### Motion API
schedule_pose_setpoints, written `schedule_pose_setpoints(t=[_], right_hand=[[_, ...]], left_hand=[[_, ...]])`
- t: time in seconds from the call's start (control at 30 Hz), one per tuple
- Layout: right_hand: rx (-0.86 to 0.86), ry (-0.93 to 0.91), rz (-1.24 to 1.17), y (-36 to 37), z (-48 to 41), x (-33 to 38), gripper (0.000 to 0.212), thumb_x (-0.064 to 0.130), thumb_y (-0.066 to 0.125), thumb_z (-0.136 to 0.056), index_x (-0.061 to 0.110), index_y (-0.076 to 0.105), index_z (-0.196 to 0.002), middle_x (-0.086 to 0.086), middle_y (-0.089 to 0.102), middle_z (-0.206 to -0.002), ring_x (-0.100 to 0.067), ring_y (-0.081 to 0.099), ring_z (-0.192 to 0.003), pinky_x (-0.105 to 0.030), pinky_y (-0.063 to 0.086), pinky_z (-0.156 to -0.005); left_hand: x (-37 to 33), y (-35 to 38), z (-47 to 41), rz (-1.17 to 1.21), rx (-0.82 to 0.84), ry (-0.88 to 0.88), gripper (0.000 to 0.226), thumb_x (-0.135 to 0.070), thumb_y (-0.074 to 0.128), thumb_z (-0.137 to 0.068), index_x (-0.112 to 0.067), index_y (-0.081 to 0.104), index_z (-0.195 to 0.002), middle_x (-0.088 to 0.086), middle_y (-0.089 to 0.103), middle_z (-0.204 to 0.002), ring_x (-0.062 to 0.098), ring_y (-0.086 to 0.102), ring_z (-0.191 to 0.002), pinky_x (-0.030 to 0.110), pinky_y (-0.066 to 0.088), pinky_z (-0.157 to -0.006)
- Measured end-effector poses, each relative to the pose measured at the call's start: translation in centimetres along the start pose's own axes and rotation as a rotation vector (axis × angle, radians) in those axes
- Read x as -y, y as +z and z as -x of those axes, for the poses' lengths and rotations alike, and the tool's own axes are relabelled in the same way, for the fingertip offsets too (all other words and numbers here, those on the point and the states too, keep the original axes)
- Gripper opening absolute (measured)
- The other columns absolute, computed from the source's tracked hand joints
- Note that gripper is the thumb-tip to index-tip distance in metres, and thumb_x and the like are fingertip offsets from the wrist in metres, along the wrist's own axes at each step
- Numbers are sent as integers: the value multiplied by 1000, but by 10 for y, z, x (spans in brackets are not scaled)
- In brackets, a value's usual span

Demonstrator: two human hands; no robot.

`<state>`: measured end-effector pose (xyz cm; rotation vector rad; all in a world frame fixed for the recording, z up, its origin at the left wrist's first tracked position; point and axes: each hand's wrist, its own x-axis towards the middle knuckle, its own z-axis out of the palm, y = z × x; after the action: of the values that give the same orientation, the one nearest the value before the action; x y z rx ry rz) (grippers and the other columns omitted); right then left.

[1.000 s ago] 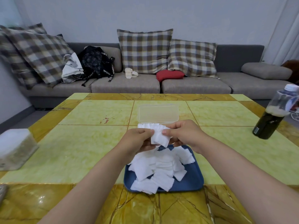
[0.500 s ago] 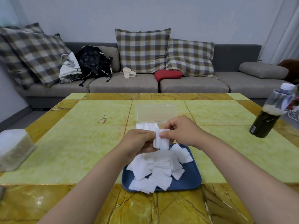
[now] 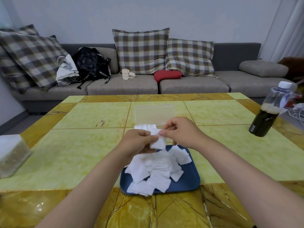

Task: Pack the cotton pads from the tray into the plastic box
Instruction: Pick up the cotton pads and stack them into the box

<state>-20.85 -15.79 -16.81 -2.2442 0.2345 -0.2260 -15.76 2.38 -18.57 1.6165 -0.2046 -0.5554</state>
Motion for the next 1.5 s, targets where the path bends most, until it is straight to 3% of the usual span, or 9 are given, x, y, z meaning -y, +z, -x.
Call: schedule_pose_setpoints(t=[0.1, 0.27, 0.43, 0.63, 0.8, 1.03, 1.27, 1.4, 1.5], right_hand=[[135, -52, 145, -10, 4, -13, 9, 18, 74, -87, 22, 71, -94, 2, 70, -95, -5, 60, -56, -21, 53, -57], [515, -48, 392, -8, 17, -30, 34, 19, 84, -77, 30, 73, -108, 16, 67, -107, 9, 61, -69, -10, 45, -59], [440, -90, 383, -10, 12, -35, 18, 24, 84, -78, 22, 77, -94, 3, 73, -93, -17, 66, -85, -30, 54, -75], [371, 10, 2, -32, 12, -24, 11, 19, 79, -86, 9, 76, -91, -2, 70, -76, -10, 63, -65, -18, 49, -56], [229, 93, -218, -24, 9, -9, 25, 21, 81, -85, 0, 69, -92, -3, 65, -64, -15, 61, -53, -23, 33, -44], [67, 83, -135, -6, 3, -2, 20, 26, 84, -80, 11, 72, -74, -12, 66, -64, -21, 56, -50, -35, 42, -54], [-15, 39, 26, 6, 0, -2, 35, 29, 82, -79, -3, 70, -83, -3, 61, -63, -15, 51, -52, -23, 39, -45], [-89, 51, 17, 8, 0, -2, 33, 44, 82, -77, 20, 66, -93, 8, 63, -82, -10, 58, -66, -23, 43, -57], [-1, -56, 125, 4, 3, -4, 11, 25, 73, -87, 28, 64, -92, 8, 64, -91, -7, 58, -72, -10, 40, -52]], left_hand=[[3, -1, -7, 63, -104, -23, 18, -9, 71, -90, 6, 68, -101, 20, 73, -101, 26, 76, -78, 28, 61, -66], [6, 1, -9, 72, -137, -47, 16, -8, 67, -93, 5, 66, -102, 21, 72, -104, 27, 76, -78, 26, 61, -63], [8, 6, -9, 59, -117, -49, 18, -8, 64, -95, 6, 65, -107, 21, 72, -103, 26, 77, -74, 29, 63, -66], [11, 9, -9, 204, -144, -83, 20, -14, 64, -96, 2, 68, -108, 21, 74, -104, 28, 76, -79, 34, 64, -71], [12, 14, -5, 265, -43, -102, 24, -16, 65, -96, 2, 71, -110, 17, 77, -98, 25, 76, -80, 30, 61, -68], [7, 16, 1, 243, 101, -41, 25, -18, 59, -98, -2, 73, -111, 16, 77, -103, 26, 76, -93, 33, 61, -81], [8, 9, -1, 195, 94, -48, 34, -30, 67, -95, 1, 73, -110, 17, 78, -101, 28, 76, -95, 35, 61, -81], [11, 2, -6, 117, -45, -30, 21, -6, 76, -86, 7, 68, -100, 12, 74, -87, 21, 76, -75, 29, 62, -73], [11, -6, -10, 145, -168, -21, 14, 0, 71, -88, 10, 69, -98, 15, 70, -87, 23, 74, -71, 28, 63, -68]])
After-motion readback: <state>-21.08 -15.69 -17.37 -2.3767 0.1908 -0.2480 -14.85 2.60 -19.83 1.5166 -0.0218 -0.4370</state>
